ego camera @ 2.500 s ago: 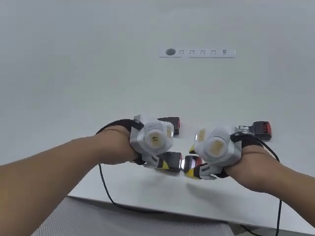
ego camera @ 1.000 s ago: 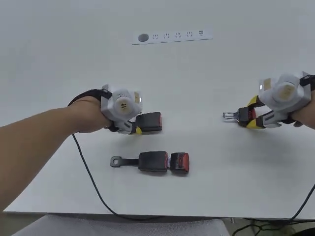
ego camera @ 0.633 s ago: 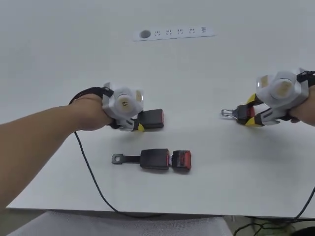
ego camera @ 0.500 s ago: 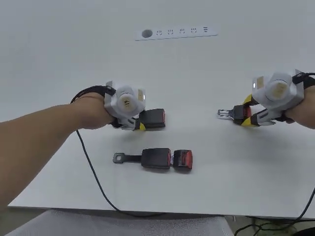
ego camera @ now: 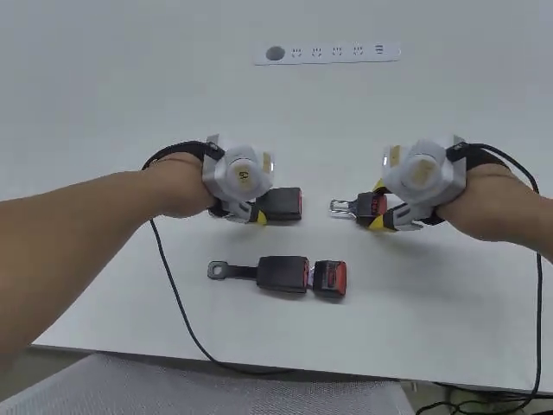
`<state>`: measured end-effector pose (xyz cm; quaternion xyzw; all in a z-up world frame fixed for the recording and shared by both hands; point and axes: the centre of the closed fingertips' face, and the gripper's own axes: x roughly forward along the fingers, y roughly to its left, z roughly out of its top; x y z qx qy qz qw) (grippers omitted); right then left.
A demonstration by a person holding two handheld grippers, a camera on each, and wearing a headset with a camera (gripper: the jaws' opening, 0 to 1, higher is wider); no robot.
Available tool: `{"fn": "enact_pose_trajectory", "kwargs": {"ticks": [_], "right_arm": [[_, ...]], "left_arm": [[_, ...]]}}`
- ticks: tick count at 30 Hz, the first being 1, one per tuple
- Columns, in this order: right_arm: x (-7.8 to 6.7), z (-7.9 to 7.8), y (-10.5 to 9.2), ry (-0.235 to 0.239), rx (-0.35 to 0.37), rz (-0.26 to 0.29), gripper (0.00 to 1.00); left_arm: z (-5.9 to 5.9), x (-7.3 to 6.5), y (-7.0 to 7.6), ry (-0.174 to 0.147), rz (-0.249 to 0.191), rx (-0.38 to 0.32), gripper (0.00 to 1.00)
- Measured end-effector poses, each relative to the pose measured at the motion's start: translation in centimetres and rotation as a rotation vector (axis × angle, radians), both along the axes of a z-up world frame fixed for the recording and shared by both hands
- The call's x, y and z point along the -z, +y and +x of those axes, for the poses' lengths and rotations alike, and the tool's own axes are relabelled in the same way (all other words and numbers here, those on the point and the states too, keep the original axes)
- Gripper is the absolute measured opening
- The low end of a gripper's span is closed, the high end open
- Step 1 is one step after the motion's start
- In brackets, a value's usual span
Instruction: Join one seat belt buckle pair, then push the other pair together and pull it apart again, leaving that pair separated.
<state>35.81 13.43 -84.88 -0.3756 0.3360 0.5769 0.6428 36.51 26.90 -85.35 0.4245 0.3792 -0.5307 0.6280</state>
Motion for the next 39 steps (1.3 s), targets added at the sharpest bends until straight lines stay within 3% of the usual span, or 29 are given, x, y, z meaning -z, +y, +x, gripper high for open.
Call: {"fn": "enact_pose_trajectory", "kwargs": {"ticks": [11,19,21,28,35,39], "right_arm": [[0.3,0.2,3.6,-0.026,-0.025,-0.001,0.32],[0.2,0.2,4.9,-0.046,-0.049,0.006,0.32],[0.6,0.5,4.9,-0.038,-0.041,-0.003,0.31],[0.5,0.9,4.8,-0.019,-0.043,0.042,0.30],[0.6,0.9,5.8,-0.007,-0.044,0.039,0.29],[0.7,1.0,6.5,-0.014,-0.047,0.035,0.29]], "left_arm": [[-0.1,0.1,0.0,0.001,0.004,0.002,0.31],[-0.2,0.1,0.0,-0.001,0.011,0.012,0.31],[-0.2,0.1,0.0,0.001,0.014,0.014,0.30],[-0.3,0.0,0.0,0.007,0.000,0.040,0.30],[-0.3,0.0,-0.1,0.012,0.016,0.050,0.29],[-0.1,0.2,0.1,0.015,0.000,0.047,0.29]]}}
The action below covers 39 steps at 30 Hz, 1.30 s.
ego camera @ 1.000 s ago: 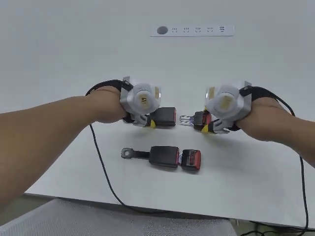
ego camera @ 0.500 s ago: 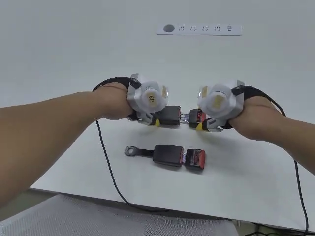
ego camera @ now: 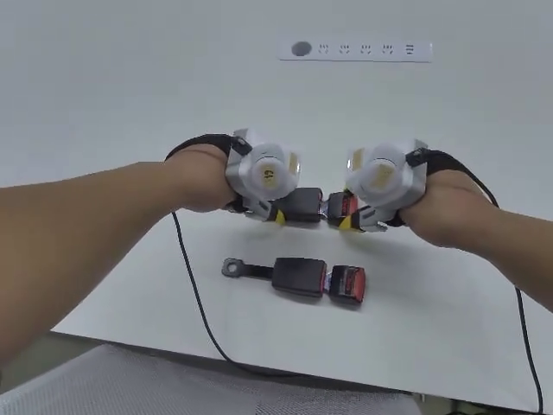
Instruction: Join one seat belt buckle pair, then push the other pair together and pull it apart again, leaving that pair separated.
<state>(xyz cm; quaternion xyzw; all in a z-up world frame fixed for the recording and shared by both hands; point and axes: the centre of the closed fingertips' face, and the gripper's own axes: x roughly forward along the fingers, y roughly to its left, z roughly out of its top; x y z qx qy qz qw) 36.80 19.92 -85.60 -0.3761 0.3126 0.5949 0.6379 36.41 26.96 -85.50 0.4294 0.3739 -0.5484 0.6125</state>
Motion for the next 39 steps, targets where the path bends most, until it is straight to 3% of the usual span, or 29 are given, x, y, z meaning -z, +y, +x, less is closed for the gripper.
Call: {"fn": "enact_pose_trajectory", "kwargs": {"ticks": [9,16,17,18,20,28,39], "right_arm": [[0.2,0.2,-0.2,-0.009,-0.002,0.007,0.30],[0.0,0.2,-1.6,-0.006,0.009,0.005,0.31],[-0.1,0.2,-1.9,-0.007,0.009,0.019,0.31],[-0.3,-0.1,-1.6,0.023,0.025,0.071,0.31],[-0.2,0.0,-2.8,-0.008,0.003,0.032,0.31],[-0.5,-0.4,-6.5,-0.005,0.039,0.041,0.32],[-0.2,-0.9,-14.6,-0.023,0.097,-0.011,0.33]], "left_arm": [[0.3,0.2,0.1,-0.004,-0.002,-0.010,0.30],[0.5,0.4,0.2,-0.001,-0.009,-0.027,0.30],[0.4,0.4,0.2,0.002,-0.009,-0.030,0.30],[0.4,0.5,0.2,0.004,-0.008,-0.026,0.30],[0.4,0.5,0.2,0.005,-0.006,-0.021,0.30],[0.0,0.2,-0.1,0.001,-0.007,-0.024,0.31],[-0.1,-0.1,0.0,0.003,-0.015,-0.026,0.32]]}}
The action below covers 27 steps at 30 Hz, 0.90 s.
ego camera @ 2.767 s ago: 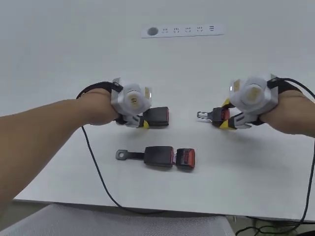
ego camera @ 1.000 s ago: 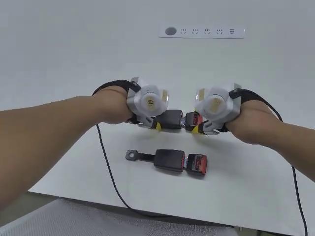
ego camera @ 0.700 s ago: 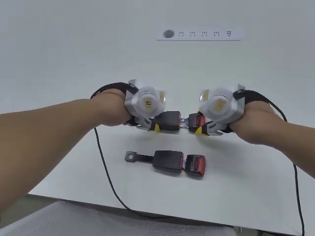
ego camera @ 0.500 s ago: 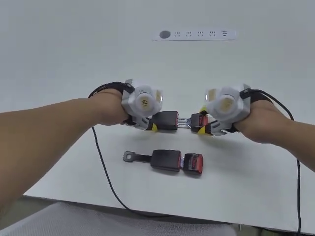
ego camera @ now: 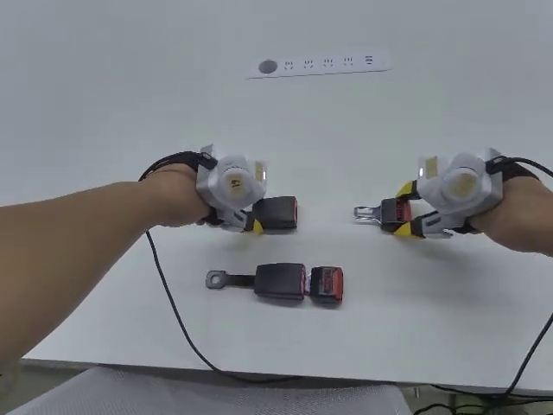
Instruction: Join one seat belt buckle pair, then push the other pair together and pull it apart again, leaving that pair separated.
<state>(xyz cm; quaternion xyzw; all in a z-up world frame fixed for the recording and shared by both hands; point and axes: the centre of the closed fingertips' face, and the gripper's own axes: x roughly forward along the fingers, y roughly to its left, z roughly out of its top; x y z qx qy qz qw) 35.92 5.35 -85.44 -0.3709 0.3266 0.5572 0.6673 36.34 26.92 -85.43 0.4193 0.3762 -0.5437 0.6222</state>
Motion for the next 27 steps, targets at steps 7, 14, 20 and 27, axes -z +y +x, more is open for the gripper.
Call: {"fn": "enact_pose_trajectory", "kwargs": {"ticks": [7,14,20,27], "right_arm": [[0.0,-0.2,-3.3,0.034,0.057,-0.003,0.34],[0.1,-0.4,-4.0,0.055,0.051,-0.023,0.36],[0.0,0.1,-4.2,0.047,0.088,-0.067,0.42],[-2.1,-0.2,-4.3,-0.015,0.197,0.016,0.53]], "left_arm": [[-0.1,-0.1,0.0,-0.007,0.013,-0.001,0.32],[0.2,0.0,0.3,-0.032,0.047,-0.014,0.32],[0.6,-0.2,0.6,-0.065,0.057,-0.057,0.50],[-0.1,-3.6,1.0,-0.172,0.017,-0.152,0.58]]}}
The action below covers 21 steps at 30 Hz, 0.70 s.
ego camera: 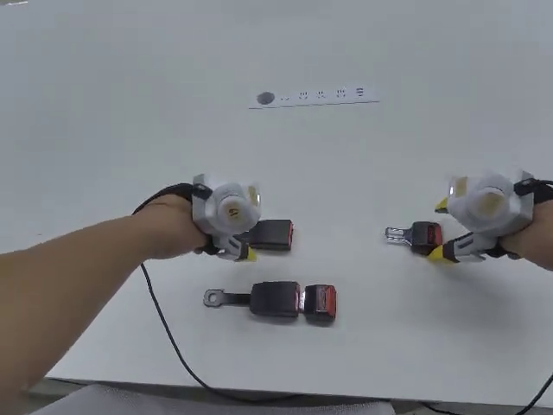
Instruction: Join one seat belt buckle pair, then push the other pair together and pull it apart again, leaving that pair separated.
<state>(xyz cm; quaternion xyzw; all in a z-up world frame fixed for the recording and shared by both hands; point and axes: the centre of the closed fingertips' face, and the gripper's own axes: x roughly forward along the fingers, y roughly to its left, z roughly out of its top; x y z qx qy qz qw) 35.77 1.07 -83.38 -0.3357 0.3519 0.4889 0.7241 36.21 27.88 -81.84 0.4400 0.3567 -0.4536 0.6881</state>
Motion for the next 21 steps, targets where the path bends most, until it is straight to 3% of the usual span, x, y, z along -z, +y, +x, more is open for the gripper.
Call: {"fn": "enact_pose_trajectory", "kwargs": {"ticks": [1,5,8,15,21], "right_arm": [[-0.5,0.0,0.0,-0.015,0.023,0.018,0.56],[-1.4,-1.5,0.4,-0.022,0.058,0.043,0.64],[-2.8,-2.6,1.3,-0.046,0.076,0.098,0.69],[-5.2,-5.1,2.1,-0.077,0.139,0.192,0.83],[-5.3,-6.5,1.0,-0.077,0.208,0.217,0.94]], "left_arm": [[-0.5,-0.4,0.0,-0.003,-0.008,-0.003,0.59],[-2.4,-1.8,0.6,-0.013,-0.096,-0.138,0.62],[-3.7,-2.4,1.9,-0.020,-0.144,-0.241,0.65],[-6.3,-3.7,4.7,-0.038,-0.200,-0.354,0.79],[-9.0,-3.9,6.5,-0.021,-0.235,-0.425,0.89]]}}
